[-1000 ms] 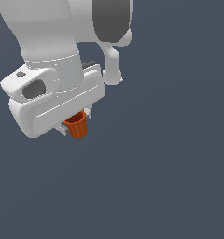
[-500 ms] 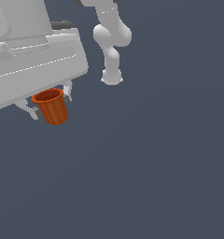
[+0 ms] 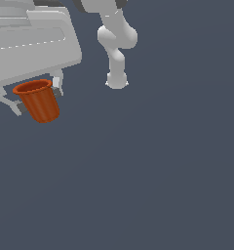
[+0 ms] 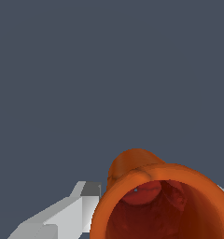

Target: Pick up the object and move it to a goal position.

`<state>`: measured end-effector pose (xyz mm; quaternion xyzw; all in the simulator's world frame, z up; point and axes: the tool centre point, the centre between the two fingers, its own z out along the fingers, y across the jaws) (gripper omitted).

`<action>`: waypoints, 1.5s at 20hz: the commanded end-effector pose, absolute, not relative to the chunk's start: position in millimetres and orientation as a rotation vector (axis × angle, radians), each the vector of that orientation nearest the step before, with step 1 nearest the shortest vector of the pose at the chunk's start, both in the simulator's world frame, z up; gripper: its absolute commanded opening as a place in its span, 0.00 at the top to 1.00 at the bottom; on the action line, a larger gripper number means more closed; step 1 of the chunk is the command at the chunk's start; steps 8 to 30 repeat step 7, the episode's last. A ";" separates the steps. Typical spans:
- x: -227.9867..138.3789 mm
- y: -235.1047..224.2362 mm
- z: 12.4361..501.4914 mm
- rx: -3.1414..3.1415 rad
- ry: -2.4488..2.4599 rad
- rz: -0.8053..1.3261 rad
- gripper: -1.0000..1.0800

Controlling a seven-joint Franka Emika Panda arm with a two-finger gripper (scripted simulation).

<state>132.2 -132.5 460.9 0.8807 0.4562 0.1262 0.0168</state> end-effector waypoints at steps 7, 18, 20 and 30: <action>133.6 -134.8 467.8 2.733 1.425 0.399 1.00; 133.6 -134.8 467.8 2.733 1.425 0.399 1.00; 133.6 -134.8 467.8 2.733 1.425 0.399 1.00; 133.6 -134.8 467.8 2.733 1.425 0.399 1.00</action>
